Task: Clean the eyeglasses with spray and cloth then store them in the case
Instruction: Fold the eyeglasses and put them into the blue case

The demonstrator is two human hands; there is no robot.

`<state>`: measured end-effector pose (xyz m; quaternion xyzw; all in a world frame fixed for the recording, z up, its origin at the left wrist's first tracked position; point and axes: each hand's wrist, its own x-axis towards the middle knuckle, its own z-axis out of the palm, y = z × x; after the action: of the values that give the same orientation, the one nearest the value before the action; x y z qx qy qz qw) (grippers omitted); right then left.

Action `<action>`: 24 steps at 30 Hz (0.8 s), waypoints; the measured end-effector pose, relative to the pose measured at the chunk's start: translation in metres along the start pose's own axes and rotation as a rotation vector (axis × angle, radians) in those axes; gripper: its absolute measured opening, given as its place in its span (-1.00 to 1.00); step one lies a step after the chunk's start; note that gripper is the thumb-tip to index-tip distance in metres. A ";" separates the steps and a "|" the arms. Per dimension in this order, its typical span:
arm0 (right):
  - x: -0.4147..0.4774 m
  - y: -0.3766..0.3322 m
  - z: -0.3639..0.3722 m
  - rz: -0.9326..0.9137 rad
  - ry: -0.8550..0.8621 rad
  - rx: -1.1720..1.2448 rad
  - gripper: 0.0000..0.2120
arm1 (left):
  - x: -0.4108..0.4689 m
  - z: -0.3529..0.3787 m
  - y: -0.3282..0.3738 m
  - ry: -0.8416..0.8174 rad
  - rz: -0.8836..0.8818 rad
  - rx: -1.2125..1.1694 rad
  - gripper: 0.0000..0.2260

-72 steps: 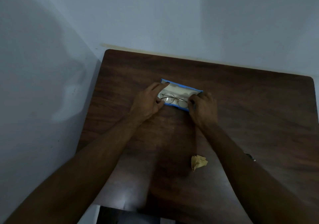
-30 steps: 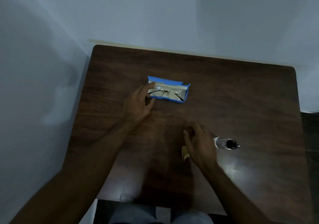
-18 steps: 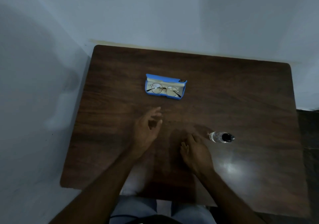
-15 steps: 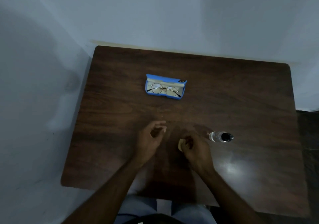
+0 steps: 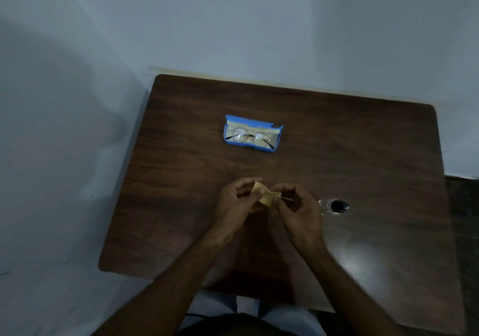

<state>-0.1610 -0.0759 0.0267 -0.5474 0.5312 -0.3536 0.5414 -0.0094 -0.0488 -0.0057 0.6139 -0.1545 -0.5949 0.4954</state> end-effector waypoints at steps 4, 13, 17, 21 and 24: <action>-0.001 -0.001 0.001 0.036 0.027 0.029 -0.76 | -0.001 0.002 0.006 0.006 0.086 0.051 -0.75; 0.021 -0.001 -0.002 0.243 -0.193 0.068 -0.75 | -0.009 -0.008 0.036 -0.103 0.318 0.409 -0.66; 0.026 -0.006 0.004 0.241 -0.248 0.079 -0.76 | -0.006 -0.016 0.046 -0.037 0.353 0.387 -0.59; 0.023 -0.012 0.012 0.221 -0.193 0.208 -0.80 | -0.008 -0.019 0.044 0.007 0.297 0.237 -0.54; 0.022 -0.012 0.014 0.211 -0.165 0.245 -0.75 | -0.008 -0.021 0.039 -0.013 0.199 0.200 -0.66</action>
<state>-0.1409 -0.0955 0.0315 -0.4460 0.4923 -0.3107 0.6798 0.0222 -0.0515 0.0260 0.6380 -0.2764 -0.5286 0.4870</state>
